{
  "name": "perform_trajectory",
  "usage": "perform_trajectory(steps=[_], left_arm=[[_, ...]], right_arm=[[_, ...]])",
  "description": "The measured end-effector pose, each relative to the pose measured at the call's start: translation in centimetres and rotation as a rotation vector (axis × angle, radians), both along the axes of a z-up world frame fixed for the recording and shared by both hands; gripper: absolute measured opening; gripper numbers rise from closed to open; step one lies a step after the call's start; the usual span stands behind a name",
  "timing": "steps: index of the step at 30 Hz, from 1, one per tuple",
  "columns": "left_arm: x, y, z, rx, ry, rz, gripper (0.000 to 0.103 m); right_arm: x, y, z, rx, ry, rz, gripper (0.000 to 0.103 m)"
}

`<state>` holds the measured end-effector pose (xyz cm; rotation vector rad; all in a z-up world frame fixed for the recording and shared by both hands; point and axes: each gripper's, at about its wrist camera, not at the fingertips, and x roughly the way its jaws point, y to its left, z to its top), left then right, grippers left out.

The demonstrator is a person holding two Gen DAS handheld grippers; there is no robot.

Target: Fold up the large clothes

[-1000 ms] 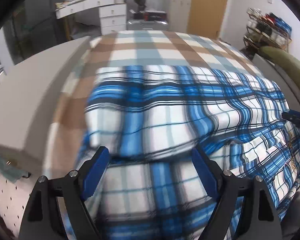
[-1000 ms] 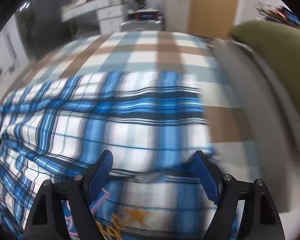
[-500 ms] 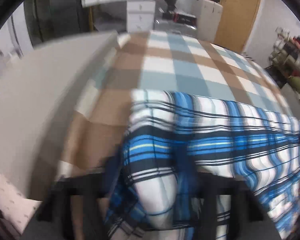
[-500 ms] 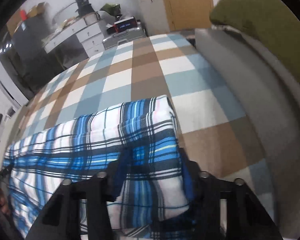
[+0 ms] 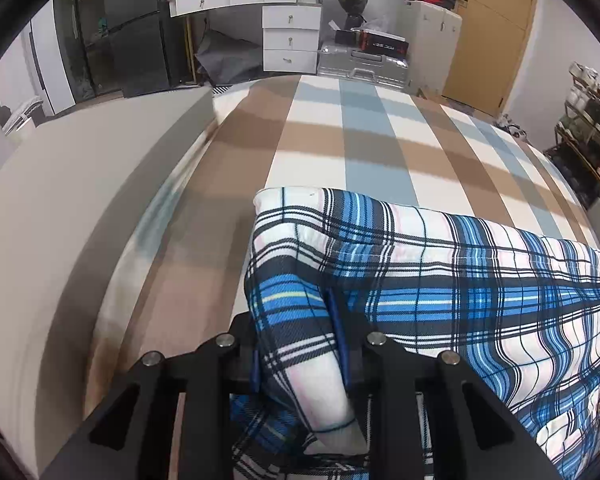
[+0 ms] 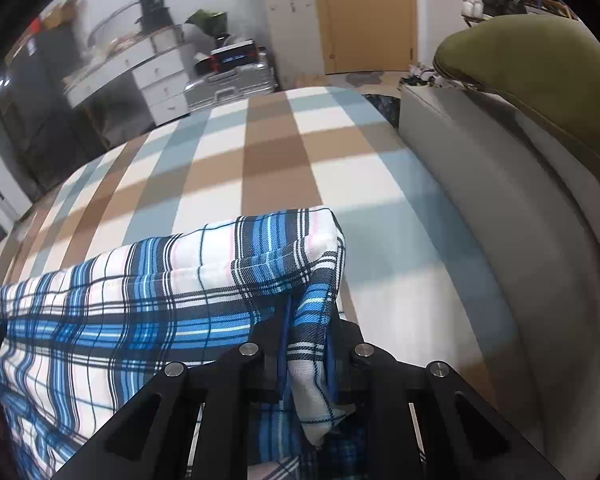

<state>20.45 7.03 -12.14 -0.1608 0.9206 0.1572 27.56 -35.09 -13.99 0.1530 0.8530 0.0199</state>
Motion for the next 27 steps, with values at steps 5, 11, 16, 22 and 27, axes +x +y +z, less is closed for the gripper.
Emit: perform_trajectory(steps=[5,11,16,22,27], left_arm=[[4.4,0.0,0.1,0.019,0.001,0.003,0.022],[8.0,0.3,0.1,0.020,-0.014,-0.003,0.023],[8.7,0.8,0.4,0.000,0.000,-0.005,0.029],[1.9,1.7,4.2,-0.076,-0.084,0.008,0.064],[-6.1,0.5,8.6,-0.082,-0.197,-0.042,0.095]], right_arm=[[4.8,0.7,0.2,-0.021,-0.006,-0.041,0.014],[10.4,1.3,0.5,-0.037,0.004,-0.060,0.014],[12.1,1.9,0.8,-0.054,0.014,-0.079,0.022],[5.7,0.9,4.4,-0.011,-0.107,-0.070,0.076],[-2.7,1.0,8.6,0.070,-0.186,0.042,0.102]])
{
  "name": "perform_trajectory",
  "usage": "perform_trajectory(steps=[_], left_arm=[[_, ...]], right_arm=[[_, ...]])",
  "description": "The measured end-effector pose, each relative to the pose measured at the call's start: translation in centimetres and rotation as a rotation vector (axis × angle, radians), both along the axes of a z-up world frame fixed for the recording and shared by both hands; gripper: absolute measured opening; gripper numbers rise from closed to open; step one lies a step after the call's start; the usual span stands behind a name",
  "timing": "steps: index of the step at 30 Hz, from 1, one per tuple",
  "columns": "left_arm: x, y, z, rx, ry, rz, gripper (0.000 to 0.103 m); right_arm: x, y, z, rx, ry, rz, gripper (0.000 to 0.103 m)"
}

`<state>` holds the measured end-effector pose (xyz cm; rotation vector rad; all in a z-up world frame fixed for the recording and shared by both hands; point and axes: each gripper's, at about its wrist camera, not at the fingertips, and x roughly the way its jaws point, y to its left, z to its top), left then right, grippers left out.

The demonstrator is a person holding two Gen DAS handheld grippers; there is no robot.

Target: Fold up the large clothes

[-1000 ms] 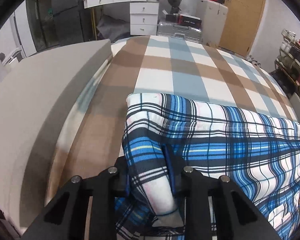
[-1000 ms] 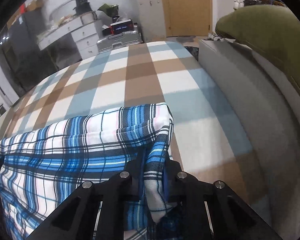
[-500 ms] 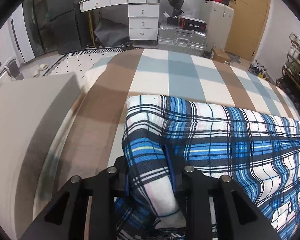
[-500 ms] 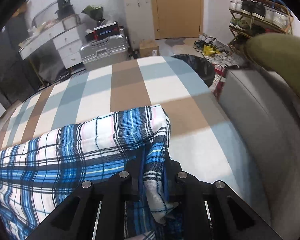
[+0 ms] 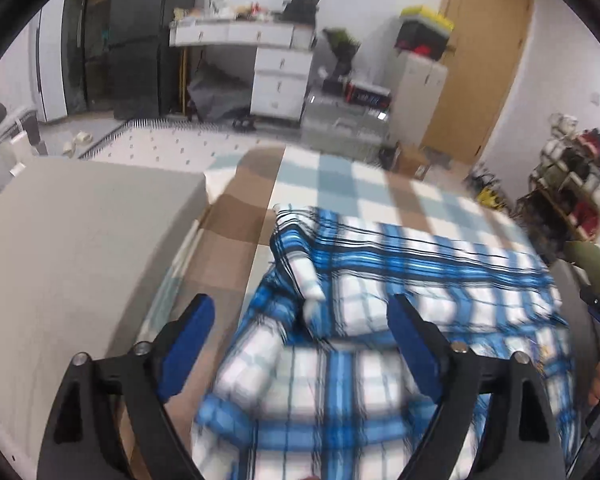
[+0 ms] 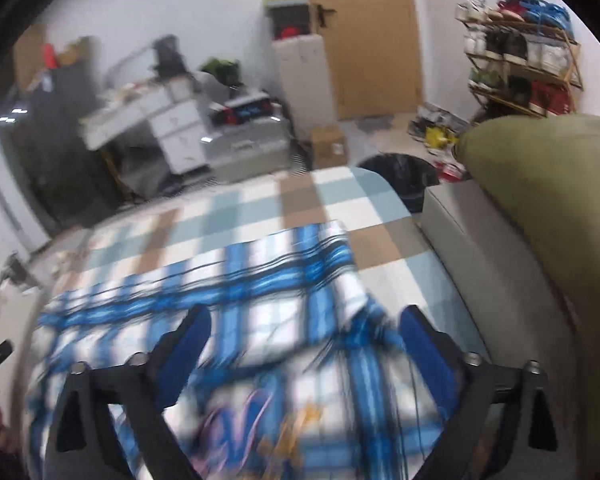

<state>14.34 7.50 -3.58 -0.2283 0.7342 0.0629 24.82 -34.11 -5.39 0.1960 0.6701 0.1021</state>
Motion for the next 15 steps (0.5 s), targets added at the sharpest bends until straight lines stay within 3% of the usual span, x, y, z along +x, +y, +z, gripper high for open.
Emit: perform_trajectory(steps=[1,8,13,15], left_arm=[[-0.9,-0.4,0.4,0.010,-0.008,-0.006,0.102],[-10.2,-3.5,2.8,0.039,-0.078,-0.088,0.102],[-13.8,-4.8,2.3,0.030,-0.094,-0.129,0.102],[-15.2,-5.7,1.5,0.041,-0.089,-0.138,0.102]], right_arm=[[-1.2,0.1,0.6,0.005,-0.012,0.020,0.103],[-13.1,0.2,3.7,0.041,-0.052,0.228,0.103],[-19.9,0.2,0.8,0.110,-0.013,0.267,0.103],[-21.4,0.9,-0.8,0.054,0.002,0.282,0.103]])
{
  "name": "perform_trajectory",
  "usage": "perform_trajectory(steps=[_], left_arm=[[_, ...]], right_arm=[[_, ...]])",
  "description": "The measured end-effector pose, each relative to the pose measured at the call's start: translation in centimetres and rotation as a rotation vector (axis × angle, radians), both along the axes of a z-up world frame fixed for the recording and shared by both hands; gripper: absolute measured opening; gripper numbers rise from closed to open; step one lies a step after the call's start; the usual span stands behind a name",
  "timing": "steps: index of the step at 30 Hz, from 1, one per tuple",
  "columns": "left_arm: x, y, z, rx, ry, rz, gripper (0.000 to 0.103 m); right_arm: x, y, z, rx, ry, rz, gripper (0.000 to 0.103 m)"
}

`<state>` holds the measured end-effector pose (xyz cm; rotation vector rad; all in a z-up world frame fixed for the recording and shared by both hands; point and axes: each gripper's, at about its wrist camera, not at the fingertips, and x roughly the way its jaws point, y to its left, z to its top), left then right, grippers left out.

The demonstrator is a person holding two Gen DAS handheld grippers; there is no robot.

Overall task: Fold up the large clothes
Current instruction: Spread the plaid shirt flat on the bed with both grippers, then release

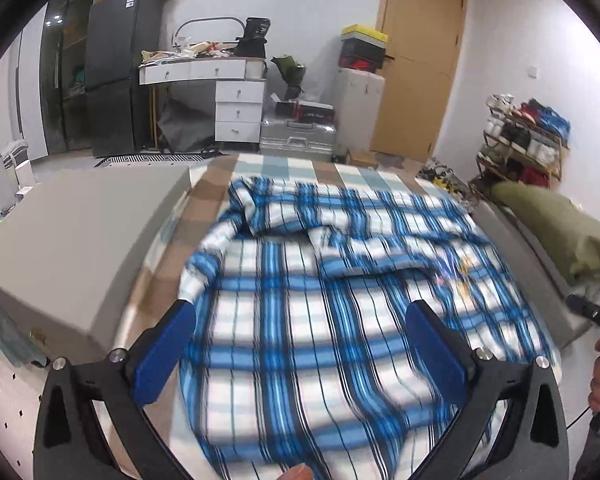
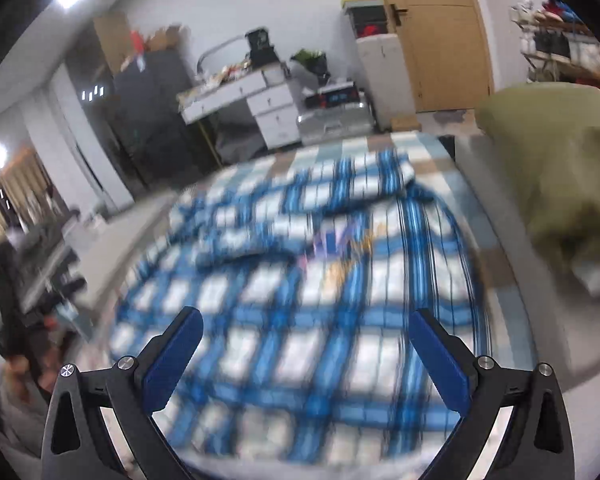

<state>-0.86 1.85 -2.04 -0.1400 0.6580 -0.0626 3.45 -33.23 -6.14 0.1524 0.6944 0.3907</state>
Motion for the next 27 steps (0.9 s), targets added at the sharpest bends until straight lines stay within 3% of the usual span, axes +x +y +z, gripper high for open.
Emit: perform_trajectory(steps=[4,10,12,18,24,26,27], left_arm=[[-1.3,-1.6,-1.5,0.011,0.010,-0.035,0.102],[-3.2,-3.0,-2.7,-0.026,0.059,-0.037,0.102],[-4.0,-3.4,-2.7,-0.022,0.056,-0.040,0.102],[-5.0,-3.9,-4.0,0.002,0.066,-0.022,0.102],[-5.0,-4.0,-4.8,-0.012,0.093,-0.027,0.102],[-5.1,-4.0,-4.9,-0.015,0.099,-0.040,0.102],[-5.1,-4.0,-4.9,-0.009,0.103,-0.043,0.102]], right_arm=[[-2.4,1.9,-3.1,-0.103,0.001,0.068,0.103],[-4.8,2.2,-6.1,-0.006,0.066,0.119,0.102],[-5.5,2.3,-6.9,-0.019,0.075,0.117,0.102],[-6.6,4.9,-8.8,-0.104,0.079,0.173,0.100],[-8.2,8.6,-9.0,-0.253,0.003,0.274,0.099],[-7.9,10.0,-9.5,-0.314,-0.004,0.288,0.093],[-7.7,10.2,-9.7,-0.327,-0.005,0.282,0.085]])
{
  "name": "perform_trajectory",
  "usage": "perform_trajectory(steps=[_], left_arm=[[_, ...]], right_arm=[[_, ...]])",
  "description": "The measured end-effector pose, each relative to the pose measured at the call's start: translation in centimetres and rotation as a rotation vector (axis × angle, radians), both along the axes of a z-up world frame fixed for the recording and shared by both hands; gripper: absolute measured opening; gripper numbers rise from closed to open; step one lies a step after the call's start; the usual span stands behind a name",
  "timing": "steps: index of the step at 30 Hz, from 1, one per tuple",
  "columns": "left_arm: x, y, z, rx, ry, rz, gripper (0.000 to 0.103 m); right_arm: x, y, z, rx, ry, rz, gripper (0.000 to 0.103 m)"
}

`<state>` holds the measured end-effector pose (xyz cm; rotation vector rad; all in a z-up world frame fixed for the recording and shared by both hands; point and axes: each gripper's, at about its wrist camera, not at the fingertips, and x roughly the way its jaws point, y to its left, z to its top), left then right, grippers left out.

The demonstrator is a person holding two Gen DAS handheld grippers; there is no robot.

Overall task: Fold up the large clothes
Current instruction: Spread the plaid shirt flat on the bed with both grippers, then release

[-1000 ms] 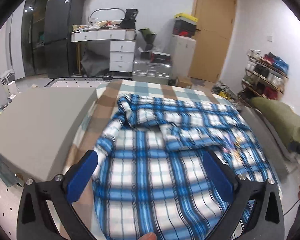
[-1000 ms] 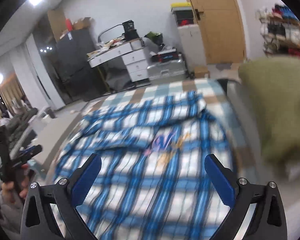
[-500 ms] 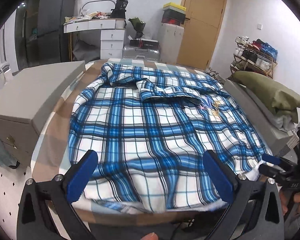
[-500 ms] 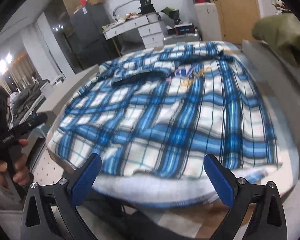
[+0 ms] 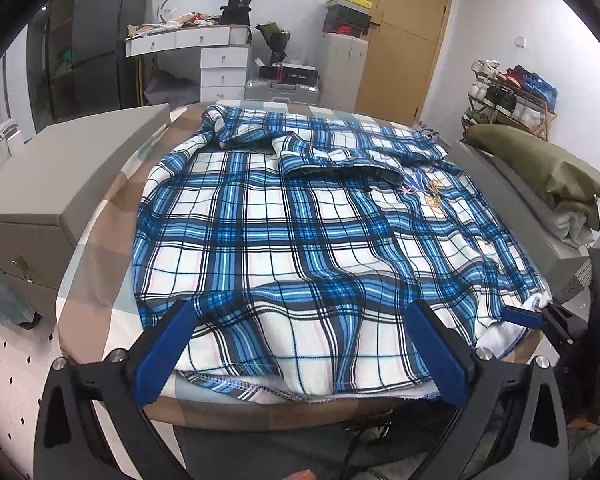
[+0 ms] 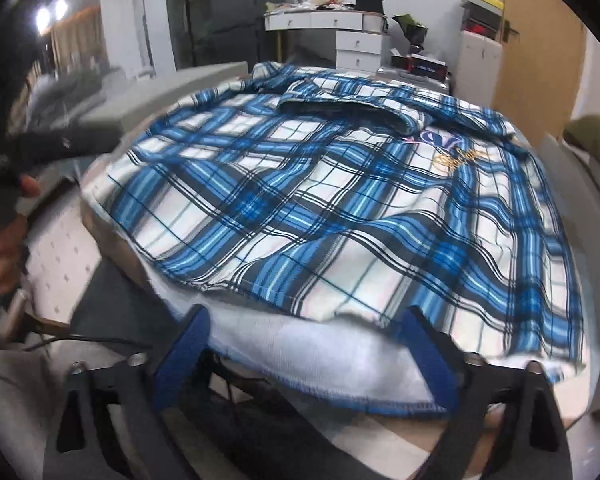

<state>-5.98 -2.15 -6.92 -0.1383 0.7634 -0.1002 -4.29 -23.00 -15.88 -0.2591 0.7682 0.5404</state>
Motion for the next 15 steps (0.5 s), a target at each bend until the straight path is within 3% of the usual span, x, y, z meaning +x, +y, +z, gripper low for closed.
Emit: perform_trajectory(steps=[2,3,4,5,6,8,12,15], left_arm=[[-0.2,0.0,-0.1,0.011,0.004,-0.008,0.102],[-0.3,0.1,-0.1,0.017,0.005,-0.011,0.102],[-0.5,0.3,-0.1,0.028,0.007,-0.014,0.102],[-0.7,0.5,-0.2,0.041,0.011,-0.017,0.102],[-0.9,0.6,-0.3,0.053,0.017,-0.021,0.102],[-1.2,1.1,-0.4,0.068,0.021,-0.019,0.102],[-1.8,1.8,-1.0,0.082,0.047,-0.019,0.102],[-2.2,1.5,-1.9,0.116,0.078,-0.066,0.102]], right_arm=[[0.6,0.4,-0.3,-0.019,0.003,-0.015,0.080],[0.7,0.3,-0.1,-0.011,-0.009,-0.017,0.071],[0.7,0.4,0.0,-0.023,-0.027,-0.022,0.056],[0.7,0.5,0.2,-0.041,-0.039,-0.023,0.049],[0.7,0.5,0.4,-0.041,-0.043,-0.021,0.029],[0.3,-0.2,1.2,0.009,-0.051,-0.017,0.002],[-0.9,-2.4,3.5,0.123,-0.054,-0.013,0.001],[-1.0,-2.8,2.9,0.056,-0.028,-0.024,0.001]])
